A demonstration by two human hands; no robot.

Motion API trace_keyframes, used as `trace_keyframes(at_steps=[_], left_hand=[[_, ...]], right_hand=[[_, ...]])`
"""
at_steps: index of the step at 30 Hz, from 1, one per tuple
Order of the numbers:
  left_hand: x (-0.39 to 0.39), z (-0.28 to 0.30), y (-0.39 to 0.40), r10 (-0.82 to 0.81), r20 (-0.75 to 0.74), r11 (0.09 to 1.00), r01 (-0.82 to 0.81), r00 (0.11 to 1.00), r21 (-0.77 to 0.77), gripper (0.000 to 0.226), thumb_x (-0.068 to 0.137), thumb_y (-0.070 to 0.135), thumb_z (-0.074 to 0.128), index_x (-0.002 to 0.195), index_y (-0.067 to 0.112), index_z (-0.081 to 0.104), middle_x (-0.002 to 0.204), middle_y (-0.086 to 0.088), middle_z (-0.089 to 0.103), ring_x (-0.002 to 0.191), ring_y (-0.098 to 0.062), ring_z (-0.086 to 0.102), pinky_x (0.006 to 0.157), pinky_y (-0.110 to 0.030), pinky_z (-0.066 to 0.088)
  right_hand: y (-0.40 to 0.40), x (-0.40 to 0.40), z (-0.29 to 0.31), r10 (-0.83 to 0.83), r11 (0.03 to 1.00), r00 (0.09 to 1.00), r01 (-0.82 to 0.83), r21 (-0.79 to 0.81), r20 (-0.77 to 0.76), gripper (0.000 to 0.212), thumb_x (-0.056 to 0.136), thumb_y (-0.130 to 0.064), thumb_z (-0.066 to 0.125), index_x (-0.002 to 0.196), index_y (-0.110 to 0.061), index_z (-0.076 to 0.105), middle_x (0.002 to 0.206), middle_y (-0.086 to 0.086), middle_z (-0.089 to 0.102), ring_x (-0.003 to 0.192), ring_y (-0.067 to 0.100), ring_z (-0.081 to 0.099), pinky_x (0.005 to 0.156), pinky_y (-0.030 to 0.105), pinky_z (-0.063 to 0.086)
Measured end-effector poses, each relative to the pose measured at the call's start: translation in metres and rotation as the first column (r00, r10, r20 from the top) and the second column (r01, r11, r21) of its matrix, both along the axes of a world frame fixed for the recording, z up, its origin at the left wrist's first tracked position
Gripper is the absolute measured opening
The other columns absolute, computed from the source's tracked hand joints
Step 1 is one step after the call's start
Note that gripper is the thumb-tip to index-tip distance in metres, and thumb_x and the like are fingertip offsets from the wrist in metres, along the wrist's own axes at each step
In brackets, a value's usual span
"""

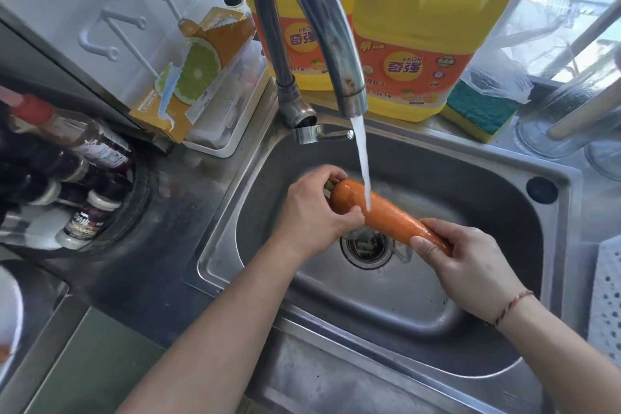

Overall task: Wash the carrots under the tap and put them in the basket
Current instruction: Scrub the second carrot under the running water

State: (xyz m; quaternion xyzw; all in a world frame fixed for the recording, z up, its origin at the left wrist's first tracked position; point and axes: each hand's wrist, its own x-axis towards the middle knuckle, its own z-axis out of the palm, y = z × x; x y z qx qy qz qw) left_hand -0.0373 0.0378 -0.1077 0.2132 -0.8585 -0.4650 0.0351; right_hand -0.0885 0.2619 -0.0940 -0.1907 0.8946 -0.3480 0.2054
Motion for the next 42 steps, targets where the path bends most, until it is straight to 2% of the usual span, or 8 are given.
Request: trace_keyframes(at_steps=[4,10,18,25,34,37,39,42], left_hand=[[-0.002,0.001,-0.002,-0.019,0.002,1.0,0.019,1.0,-0.015,0.041,0.066,0.033,0.079,0.103,0.033,0.06,0.099,0.009,0.062,0.083,-0.012,0.063,0.073,-0.026,0.056],[-0.003,0.0,-0.001,-0.009,0.014,0.999,0.009,1.0,-0.031,0.042,0.068,0.034,0.082,0.104,0.031,0.061,0.1,0.008,0.061,0.082,-0.01,0.06,0.072,-0.023,0.053],[-0.003,0.001,-0.003,-0.038,0.033,0.999,0.039,0.999,-0.026,0.045,0.07,0.035,0.083,0.109,0.029,0.061,0.104,0.007,0.059,0.087,-0.011,0.061,0.073,-0.02,0.053],[-0.003,0.0,-0.002,-0.033,0.032,0.999,0.034,0.999,-0.033,0.045,0.069,0.03,0.079,0.11,0.027,0.061,0.104,0.006,0.06,0.089,-0.014,0.062,0.079,-0.032,0.057],[0.0,-0.004,-0.004,-0.013,0.001,0.999,0.013,1.0,-0.044,0.043,0.071,0.031,0.081,0.109,0.026,0.062,0.104,0.006,0.061,0.09,-0.011,0.059,0.078,-0.026,0.054],[0.001,-0.008,-0.004,-0.014,-0.038,0.994,0.01,0.999,-0.108,0.045,0.068,0.04,0.077,0.108,0.025,0.062,0.104,0.006,0.06,0.091,-0.01,0.055,0.076,-0.023,0.05],[0.0,-0.007,-0.004,0.023,-0.074,0.991,-0.032,0.997,-0.133,0.044,0.066,0.044,0.073,0.104,0.025,0.062,0.1,0.007,0.059,0.087,-0.009,0.053,0.072,-0.019,0.046],[-0.008,-0.002,-0.001,0.126,-0.115,0.983,-0.14,0.985,-0.117,0.032,0.074,0.039,0.073,0.097,0.022,0.06,0.092,0.005,0.058,0.08,-0.01,0.052,0.065,-0.022,0.043]], right_hand=[[0.0,-0.002,0.001,-0.019,1.0,1.0,0.019,-0.009,0.007,0.009,0.09,-0.025,0.068,0.097,-0.023,0.073,0.057,-0.026,0.057,0.06,-0.001,0.055,0.055,0.013,0.04],[-0.004,0.0,0.001,-0.016,1.0,1.0,0.016,-0.001,-0.012,0.007,0.09,-0.026,0.068,0.094,-0.023,0.073,0.052,-0.007,0.054,0.058,0.001,0.054,0.054,0.016,0.039],[-0.005,0.002,0.003,-0.015,1.0,1.0,0.015,-0.004,0.011,0.005,0.09,-0.025,0.068,0.091,-0.028,0.072,0.051,-0.01,0.055,0.058,0.003,0.054,0.055,0.016,0.04],[-0.008,0.003,0.005,-0.018,1.0,1.0,0.018,0.007,0.01,0.008,0.09,-0.025,0.068,0.096,-0.022,0.073,0.054,-0.006,0.056,0.06,0.002,0.054,0.058,0.016,0.041],[-0.01,0.003,0.006,-0.037,0.999,0.999,0.037,-0.005,0.04,0.006,0.091,-0.026,0.066,0.09,-0.028,0.072,0.05,-0.009,0.054,0.057,0.001,0.054,0.055,0.015,0.04],[-0.014,0.003,0.007,-0.037,0.999,0.998,0.038,-0.025,0.06,0.007,0.091,-0.025,0.066,0.088,-0.029,0.07,0.048,-0.012,0.055,0.054,0.0,0.054,0.053,0.014,0.039],[-0.018,0.009,0.004,-0.054,0.998,0.999,0.054,-0.034,-0.007,0.008,0.091,-0.025,0.066,0.093,-0.02,0.073,0.055,-0.01,0.058,0.055,0.005,0.055,0.055,0.017,0.038],[-0.025,0.024,-0.001,-0.078,0.996,0.962,0.065,-0.06,-0.263,0.02,0.091,-0.026,0.063,0.102,-0.011,0.071,0.075,-0.004,0.062,0.067,0.021,0.06,0.062,0.022,0.037]])
